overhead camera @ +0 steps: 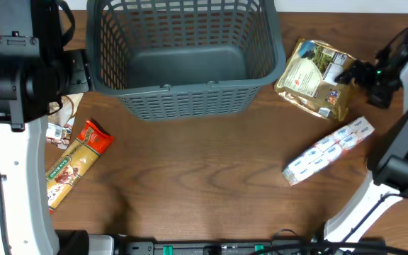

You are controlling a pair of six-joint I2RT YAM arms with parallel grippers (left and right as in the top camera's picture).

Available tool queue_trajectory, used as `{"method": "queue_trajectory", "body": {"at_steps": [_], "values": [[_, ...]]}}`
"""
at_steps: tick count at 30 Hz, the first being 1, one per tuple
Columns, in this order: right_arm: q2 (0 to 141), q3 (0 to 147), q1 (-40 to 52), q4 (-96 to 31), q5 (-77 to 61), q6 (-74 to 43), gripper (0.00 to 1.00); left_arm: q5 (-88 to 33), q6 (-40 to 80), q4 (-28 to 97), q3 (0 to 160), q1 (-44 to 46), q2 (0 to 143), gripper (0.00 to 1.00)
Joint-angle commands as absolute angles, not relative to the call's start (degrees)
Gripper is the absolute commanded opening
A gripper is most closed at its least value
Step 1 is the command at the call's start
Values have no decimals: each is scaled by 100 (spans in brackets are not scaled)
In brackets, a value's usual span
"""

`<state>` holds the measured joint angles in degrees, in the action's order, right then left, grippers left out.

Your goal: Pack container

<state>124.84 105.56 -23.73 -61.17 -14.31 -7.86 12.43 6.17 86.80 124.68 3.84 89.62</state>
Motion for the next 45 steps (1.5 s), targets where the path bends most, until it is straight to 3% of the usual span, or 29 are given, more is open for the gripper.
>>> {"method": "queue_trajectory", "body": {"at_steps": [1, 24, 26, 31, 36, 37, 45], "values": [[12715, 10525, -2193, -5975, -1708, -543, 99, 1245, 633, 8705, 12510, 355, 8947, 74], [13515, 10521, -1791, -5489, -1588, -370, 99, 1247, 633, 8766, 12510, 355, 8947, 74], [13515, 10521, -1791, -5489, -1586, -344, 91, 1247, 633, 8768, 12510, 355, 8947, 74], [13515, 10521, -1791, -5507, -1588, -309, 47, 1247, 631, 8805, 12510, 355, 8947, 74], [13515, 10521, -1791, -5546, -1590, -309, 15, 1249, 631, 8812, 12510, 355, 8947, 75], [13511, 10523, -1791, -5577, -1590, -309, 4, 1249, 631, 8812, 12510, 355, 8947, 74], [12820, 10586, -1789, -5815, -1590, -314, 1, 1249, 628, 8812, 12510, 355, 8947, 75]]}}
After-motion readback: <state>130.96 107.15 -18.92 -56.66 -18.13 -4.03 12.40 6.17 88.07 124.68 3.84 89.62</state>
